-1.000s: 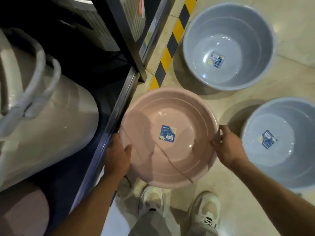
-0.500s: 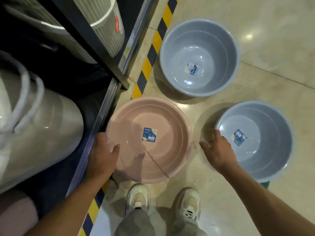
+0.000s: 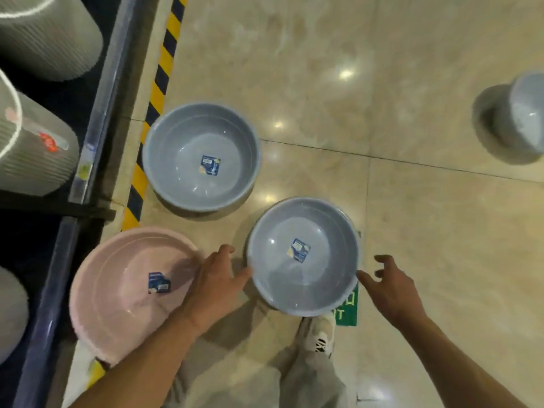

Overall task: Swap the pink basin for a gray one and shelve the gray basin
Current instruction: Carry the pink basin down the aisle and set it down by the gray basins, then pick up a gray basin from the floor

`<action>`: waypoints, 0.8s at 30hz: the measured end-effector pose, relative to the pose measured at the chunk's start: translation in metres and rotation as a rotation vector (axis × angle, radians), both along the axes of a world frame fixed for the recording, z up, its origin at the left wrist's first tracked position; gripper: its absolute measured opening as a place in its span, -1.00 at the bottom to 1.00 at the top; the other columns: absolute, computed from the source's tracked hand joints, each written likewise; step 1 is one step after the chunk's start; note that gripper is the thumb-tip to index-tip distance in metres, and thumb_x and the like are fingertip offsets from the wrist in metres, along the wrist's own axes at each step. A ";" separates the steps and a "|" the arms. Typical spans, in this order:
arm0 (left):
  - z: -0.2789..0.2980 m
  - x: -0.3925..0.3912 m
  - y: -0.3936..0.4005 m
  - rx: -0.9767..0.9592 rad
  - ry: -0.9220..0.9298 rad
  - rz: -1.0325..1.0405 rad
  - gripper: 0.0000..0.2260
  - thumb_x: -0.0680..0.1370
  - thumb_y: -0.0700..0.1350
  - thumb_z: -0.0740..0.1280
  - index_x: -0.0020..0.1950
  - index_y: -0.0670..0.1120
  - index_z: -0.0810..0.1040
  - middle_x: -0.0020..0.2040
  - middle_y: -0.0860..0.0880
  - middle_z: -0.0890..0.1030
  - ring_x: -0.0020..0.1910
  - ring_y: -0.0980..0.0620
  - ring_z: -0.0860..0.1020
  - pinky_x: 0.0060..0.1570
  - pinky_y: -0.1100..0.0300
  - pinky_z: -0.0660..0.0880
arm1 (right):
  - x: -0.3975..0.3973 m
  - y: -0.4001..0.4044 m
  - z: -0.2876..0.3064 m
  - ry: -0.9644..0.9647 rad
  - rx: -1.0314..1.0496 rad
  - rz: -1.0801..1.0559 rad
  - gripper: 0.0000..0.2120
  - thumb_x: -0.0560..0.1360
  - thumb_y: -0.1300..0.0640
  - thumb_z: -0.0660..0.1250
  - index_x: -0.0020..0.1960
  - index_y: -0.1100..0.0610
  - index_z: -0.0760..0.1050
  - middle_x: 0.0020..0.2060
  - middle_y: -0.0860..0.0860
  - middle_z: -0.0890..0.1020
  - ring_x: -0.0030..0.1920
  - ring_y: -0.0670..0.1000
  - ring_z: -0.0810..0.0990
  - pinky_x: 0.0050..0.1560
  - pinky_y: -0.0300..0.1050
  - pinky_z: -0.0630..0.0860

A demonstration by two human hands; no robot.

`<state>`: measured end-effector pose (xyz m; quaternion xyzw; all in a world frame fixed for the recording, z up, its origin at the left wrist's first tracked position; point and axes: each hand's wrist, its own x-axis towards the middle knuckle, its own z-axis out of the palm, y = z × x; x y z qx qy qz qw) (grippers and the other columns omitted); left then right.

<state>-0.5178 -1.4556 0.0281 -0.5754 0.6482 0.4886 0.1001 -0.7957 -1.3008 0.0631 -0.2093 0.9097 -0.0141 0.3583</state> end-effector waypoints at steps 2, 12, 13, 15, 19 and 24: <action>-0.015 -0.032 0.004 0.005 -0.046 0.013 -0.47 0.52 0.13 0.41 0.41 -0.06 0.39 0.28 -0.16 0.57 0.26 -0.17 0.53 0.22 -0.01 0.46 | -0.031 0.011 -0.009 -0.022 0.028 0.005 -0.39 0.52 -0.14 0.36 0.45 0.12 0.30 0.26 0.21 0.60 0.21 0.25 0.58 0.08 0.07 0.52; -0.123 -0.060 -0.013 0.097 -0.262 -0.001 -0.29 0.48 0.26 0.40 0.49 -0.08 0.32 0.38 -0.15 0.52 0.30 -0.18 0.51 0.23 -0.01 0.48 | -0.106 0.021 -0.121 -0.079 0.136 0.061 -0.33 0.50 -0.28 0.30 0.47 0.04 0.26 0.23 0.14 0.61 0.17 0.22 0.59 0.04 0.08 0.53; -0.134 -0.059 -0.011 0.107 -0.251 -0.016 -0.33 0.47 0.26 0.41 0.45 -0.07 0.37 0.32 -0.12 0.57 0.24 -0.15 0.55 0.19 0.00 0.51 | -0.105 0.020 -0.135 -0.100 0.154 0.071 -0.32 0.49 -0.29 0.29 0.48 0.03 0.24 0.24 0.13 0.61 0.17 0.22 0.59 0.04 0.07 0.53; -0.154 -0.059 -0.008 0.107 -0.216 -0.020 -0.40 0.46 0.26 0.43 0.37 -0.05 0.44 0.23 -0.07 0.63 0.16 -0.12 0.60 0.15 -0.02 0.56 | -0.103 0.017 -0.163 -0.133 0.180 0.111 -0.33 0.50 -0.29 0.28 0.48 0.02 0.22 0.23 0.10 0.62 0.09 0.19 0.61 -0.04 0.01 0.53; -0.182 -0.056 -0.004 0.069 -0.206 0.042 -0.56 0.52 0.19 0.39 0.28 -0.03 0.49 0.16 -0.08 0.65 0.11 -0.14 0.62 0.13 -0.06 0.56 | -0.094 0.014 -0.199 -0.130 0.198 0.220 -0.47 0.54 -0.20 0.28 0.38 0.03 0.23 0.02 0.03 0.60 -0.29 0.01 0.46 -0.41 -0.19 0.31; -0.179 -0.053 -0.005 0.049 -0.203 0.068 -0.71 0.58 0.12 0.31 0.18 -0.04 0.54 0.04 -0.08 0.65 -0.03 -0.11 0.62 0.03 -0.03 0.59 | -0.084 0.003 -0.192 -0.134 0.103 0.172 -0.58 0.58 -0.07 0.30 0.32 0.11 0.31 0.01 0.04 0.56 -0.23 0.05 0.48 -0.29 -0.13 0.41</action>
